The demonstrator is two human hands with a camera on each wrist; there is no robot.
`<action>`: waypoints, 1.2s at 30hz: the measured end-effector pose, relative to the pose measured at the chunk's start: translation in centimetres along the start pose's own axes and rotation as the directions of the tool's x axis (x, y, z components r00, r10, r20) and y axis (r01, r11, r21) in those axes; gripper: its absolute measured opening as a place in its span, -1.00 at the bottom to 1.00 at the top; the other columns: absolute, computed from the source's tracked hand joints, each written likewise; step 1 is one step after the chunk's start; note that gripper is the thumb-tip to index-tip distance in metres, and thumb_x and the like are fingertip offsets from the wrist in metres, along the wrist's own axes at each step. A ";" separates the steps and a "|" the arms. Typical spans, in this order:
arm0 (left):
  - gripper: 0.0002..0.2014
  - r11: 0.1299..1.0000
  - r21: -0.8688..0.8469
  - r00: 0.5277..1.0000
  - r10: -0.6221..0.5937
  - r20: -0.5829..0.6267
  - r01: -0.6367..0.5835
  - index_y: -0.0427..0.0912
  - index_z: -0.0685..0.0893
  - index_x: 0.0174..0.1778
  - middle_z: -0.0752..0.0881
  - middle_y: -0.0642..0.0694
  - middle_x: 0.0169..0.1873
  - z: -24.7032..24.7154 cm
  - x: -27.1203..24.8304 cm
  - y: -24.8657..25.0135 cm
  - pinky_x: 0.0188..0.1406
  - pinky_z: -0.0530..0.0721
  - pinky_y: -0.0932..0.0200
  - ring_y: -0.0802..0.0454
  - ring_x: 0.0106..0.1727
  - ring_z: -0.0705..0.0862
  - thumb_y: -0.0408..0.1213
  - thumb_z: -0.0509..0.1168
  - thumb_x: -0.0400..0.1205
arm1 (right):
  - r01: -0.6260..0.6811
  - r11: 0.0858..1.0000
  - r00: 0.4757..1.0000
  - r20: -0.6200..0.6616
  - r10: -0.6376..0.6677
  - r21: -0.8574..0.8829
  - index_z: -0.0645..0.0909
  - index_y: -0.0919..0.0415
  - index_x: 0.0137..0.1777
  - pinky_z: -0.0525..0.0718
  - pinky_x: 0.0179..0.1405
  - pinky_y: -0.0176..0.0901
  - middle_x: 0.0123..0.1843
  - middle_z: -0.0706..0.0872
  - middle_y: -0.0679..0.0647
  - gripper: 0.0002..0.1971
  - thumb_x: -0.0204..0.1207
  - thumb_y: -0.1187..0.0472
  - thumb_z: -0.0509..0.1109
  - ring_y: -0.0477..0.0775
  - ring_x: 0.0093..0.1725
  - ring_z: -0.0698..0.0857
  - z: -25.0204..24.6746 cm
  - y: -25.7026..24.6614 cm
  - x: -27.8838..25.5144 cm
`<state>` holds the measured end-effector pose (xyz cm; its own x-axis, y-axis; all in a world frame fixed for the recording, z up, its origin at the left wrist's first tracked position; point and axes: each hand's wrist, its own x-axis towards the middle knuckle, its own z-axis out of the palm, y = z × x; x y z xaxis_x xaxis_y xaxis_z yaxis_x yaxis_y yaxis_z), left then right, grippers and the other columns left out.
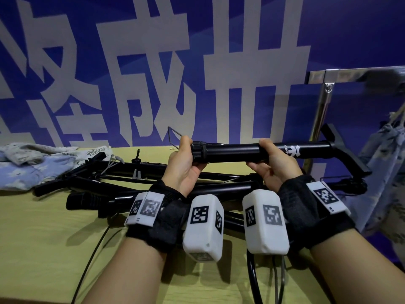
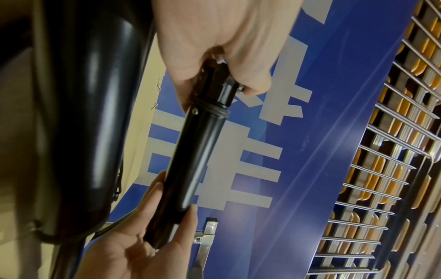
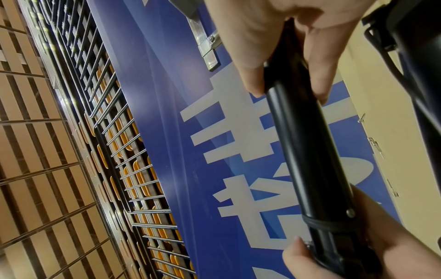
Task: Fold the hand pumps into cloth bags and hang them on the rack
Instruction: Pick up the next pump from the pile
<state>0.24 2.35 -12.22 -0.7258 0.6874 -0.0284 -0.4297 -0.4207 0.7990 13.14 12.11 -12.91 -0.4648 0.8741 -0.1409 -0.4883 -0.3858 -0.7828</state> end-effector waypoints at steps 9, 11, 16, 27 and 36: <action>-0.88 0.997 0.079 0.999 0.013 0.046 -0.016 -0.24 0.52 -0.14 0.68 -0.23 -0.16 0.0 -0.6 -0.1 0.06 0.71 -0.09 -0.12 0.02 0.68 -0.27 0.19 0.65 | -0.017 1.000 1.000 0.026 0.017 -0.003 0.49 0.28 0.15 0.73 -0.02 -0.01 0.11 0.69 0.24 -0.76 0.54 0.26 0.40 0.14 -0.03 0.74 0.0 0.0 0.1; -0.91 0.989 0.145 0.998 0.022 0.066 -0.031 -0.24 0.57 -0.15 0.69 -0.21 -0.16 0.0 -0.8 -0.2 -0.08 0.76 -0.06 -0.09 0.01 0.69 -0.29 0.30 0.61 | -0.012 1.000 0.999 0.037 0.012 0.012 0.50 0.27 0.03 0.72 -0.07 0.00 0.05 0.69 0.24 -0.85 0.55 0.27 0.39 0.14 -0.04 0.72 0.0 0.0 0.0; -0.74 0.983 0.164 0.996 0.083 0.028 -0.086 -0.33 0.57 0.13 0.71 -0.24 -0.06 0.0 -0.8 -0.1 -0.46 0.75 0.16 -0.07 -0.11 0.74 -0.43 0.38 0.55 | -0.019 1.000 0.998 0.068 0.019 -0.002 0.50 0.24 -0.08 0.64 0.05 0.03 -0.03 0.68 0.21 -0.90 0.57 0.24 0.37 0.13 -0.04 0.69 0.0 0.1 -0.1; -0.83 0.972 0.085 0.973 0.225 -0.052 -0.220 -0.25 0.56 0.04 0.66 -0.10 -0.21 -2.4 -0.2 3.1 -0.61 0.62 0.32 0.06 -0.25 0.68 -0.38 0.32 0.55 | 0.086 0.858 0.996 -0.037 -0.078 0.507 0.51 0.21 -0.17 0.65 0.20 0.03 -0.15 0.58 0.12 -0.86 0.49 0.16 0.39 0.12 -0.04 0.64 -1.7 -2.3 1.1; -0.91 0.977 -0.065 0.959 0.185 -0.215 -0.203 -0.21 0.62 -0.08 0.67 -0.11 -0.08 -3.3 0.0 3.9 -0.67 0.54 0.45 0.11 -0.21 0.66 -0.34 0.37 0.54 | 0.106 0.770 0.984 0.047 -0.174 0.630 0.47 0.17 -0.19 0.58 0.23 0.33 0.12 0.53 0.20 -0.89 0.45 0.18 0.34 0.25 0.25 0.58 -1.3 -2.3 0.5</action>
<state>-3.22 -1.18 -11.06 -0.8909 0.4541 -0.0084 -0.3073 -0.5891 0.7473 14.98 13.83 -11.91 -0.4065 0.9133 0.0262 -0.8903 -0.3896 -0.2357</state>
